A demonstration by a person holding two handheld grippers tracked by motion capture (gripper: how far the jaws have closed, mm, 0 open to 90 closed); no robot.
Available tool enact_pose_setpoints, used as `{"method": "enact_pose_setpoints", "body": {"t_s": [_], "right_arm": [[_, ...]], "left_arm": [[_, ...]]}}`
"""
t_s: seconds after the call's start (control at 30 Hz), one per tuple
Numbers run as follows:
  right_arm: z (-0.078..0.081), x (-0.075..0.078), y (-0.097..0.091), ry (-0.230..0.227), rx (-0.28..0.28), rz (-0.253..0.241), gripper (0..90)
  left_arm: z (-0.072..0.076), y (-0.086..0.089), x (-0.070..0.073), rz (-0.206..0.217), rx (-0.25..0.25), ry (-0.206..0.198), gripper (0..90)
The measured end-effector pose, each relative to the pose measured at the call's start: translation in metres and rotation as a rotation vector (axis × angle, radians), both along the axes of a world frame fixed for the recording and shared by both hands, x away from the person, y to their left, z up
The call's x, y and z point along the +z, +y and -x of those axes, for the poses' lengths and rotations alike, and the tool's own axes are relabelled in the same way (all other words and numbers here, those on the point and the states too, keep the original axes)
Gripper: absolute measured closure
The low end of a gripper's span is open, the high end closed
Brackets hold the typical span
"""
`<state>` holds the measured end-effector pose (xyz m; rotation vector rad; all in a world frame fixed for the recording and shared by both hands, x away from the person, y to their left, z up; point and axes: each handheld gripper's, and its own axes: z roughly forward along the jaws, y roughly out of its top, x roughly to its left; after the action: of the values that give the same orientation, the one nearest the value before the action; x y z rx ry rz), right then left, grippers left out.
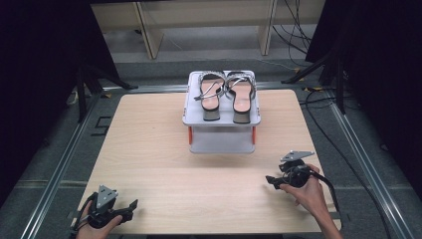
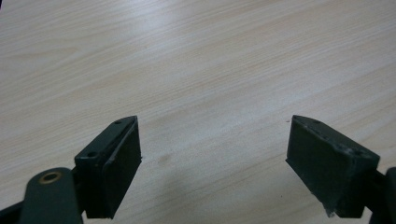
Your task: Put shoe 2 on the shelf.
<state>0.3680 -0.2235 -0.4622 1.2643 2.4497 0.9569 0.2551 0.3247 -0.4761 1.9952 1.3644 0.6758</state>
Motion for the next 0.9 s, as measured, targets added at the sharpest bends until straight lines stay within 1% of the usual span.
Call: {"method": "enact_pose_setpoints", "body": {"t_s": [0.03,0.07,0.1,0.13,0.17,0.2,0.23,0.27,0.3,0.33,0.37,0.4,0.47,0.5,0.53,0.57,0.6,0.63,0.67,0.7,0.73,0.77,0.8,0.83,0.87,0.9], "right_arm": [[0.000,0.000,-0.001,0.004,0.014,0.015,29.7],[0.000,0.001,-0.001,0.008,0.024,0.025,29.7],[0.000,0.000,-0.001,0.008,0.040,0.019,29.7],[0.000,0.001,-0.001,0.015,0.031,0.010,29.8],[0.002,0.002,0.000,0.025,-0.004,-0.007,29.7],[0.002,0.001,-0.001,0.012,-0.004,-0.007,29.7],[0.001,0.002,-0.002,0.019,0.002,0.002,29.7],[0.002,0.002,-0.002,0.031,-0.007,-0.011,29.7],[0.000,0.001,-0.005,-0.002,0.010,0.008,29.8],[0.004,0.002,-0.003,0.042,-0.029,-0.014,29.7],[0.003,0.001,-0.006,0.008,0.001,-0.003,29.7],[0.005,0.000,-0.005,0.009,-0.019,-0.024,29.8],[0.010,0.001,-0.008,0.026,-0.024,-0.031,29.7],[0.014,0.003,-0.008,0.046,-0.039,-0.042,29.8],[0.016,0.002,-0.010,0.014,-0.023,-0.039,29.7],[0.020,0.004,-0.012,0.005,-0.014,-0.035,29.8],[0.026,0.004,-0.010,0.025,-0.034,-0.058,29.8],[0.031,0.006,-0.010,0.034,-0.036,-0.064,29.8],[0.034,0.005,-0.012,0.004,-0.019,-0.052,29.8],[0.040,0.006,-0.011,0.032,-0.037,-0.067,29.8],[0.043,0.006,-0.012,0.010,-0.016,-0.061,29.8],[0.049,0.007,-0.010,0.040,-0.037,-0.079,29.8],[0.052,0.006,-0.011,0.029,-0.022,-0.070,29.7],[0.054,0.005,-0.012,0.013,0.002,-0.077,29.7],[0.056,0.005,-0.013,0.018,0.011,-0.074,29.8],[0.061,0.006,-0.011,0.038,-0.007,-0.082,29.8]], "left_arm": [[0.000,0.000,0.000,-0.019,-0.002,0.002,17.1],[0.000,0.000,0.000,-0.011,-0.004,0.002,17.2],[0.000,-0.001,0.000,0.004,-0.001,-0.005,17.1],[0.000,0.001,0.000,-0.021,-0.003,0.002,17.1],[0.000,0.000,0.000,-0.006,-0.002,0.001,17.1],[0.000,0.000,0.000,-0.001,0.000,-0.002,17.1],[-0.001,0.000,0.000,-0.004,0.000,-0.002,17.1],[-0.001,-0.001,0.000,-0.008,-0.005,0.001,17.1],[0.000,0.000,0.000,-0.014,-0.007,0.002,17.2],[0.001,-0.001,0.000,0.005,-0.006,-0.008,17.2],[0.001,0.000,0.001,-0.011,-0.008,-0.006,17.1],[0.000,-0.001,0.000,0.006,-0.006,-0.003,17.2],[0.000,0.000,0.000,-0.012,-0.008,0.000,17.2],[0.000,-0.001,0.000,-0.001,-0.006,-0.006,17.1],[0.000,-0.001,0.000,0.003,-0.005,-0.008,17.1],[0.000,-0.001,0.000,0.002,-0.008,-0.009,17.2],[0.000,-0.002,0.000,0.003,-0.006,-0.009,17.1],[0.001,-0.002,0.000,0.003,-0.006,-0.009,17.1],[0.000,-0.002,0.000,0.000,-0.008,-0.008,17.1],[0.000,-0.002,0.000,0.002,-0.008,-0.009,17.2],[0.001,-0.002,0.000,0.001,-0.006,-0.009,17.1],[0.001,-0.002,0.000,0.006,-0.009,-0.007,17.1],[0.000,-0.001,0.000,-0.002,-0.009,-0.004,17.1],[0.001,-0.001,0.000,-0.010,-0.009,-0.007,17.2],[0.001,-0.001,0.000,-0.004,-0.008,-0.009,17.2],[0.001,-0.001,0.000,-0.006,-0.008,-0.008,17.1]]}}
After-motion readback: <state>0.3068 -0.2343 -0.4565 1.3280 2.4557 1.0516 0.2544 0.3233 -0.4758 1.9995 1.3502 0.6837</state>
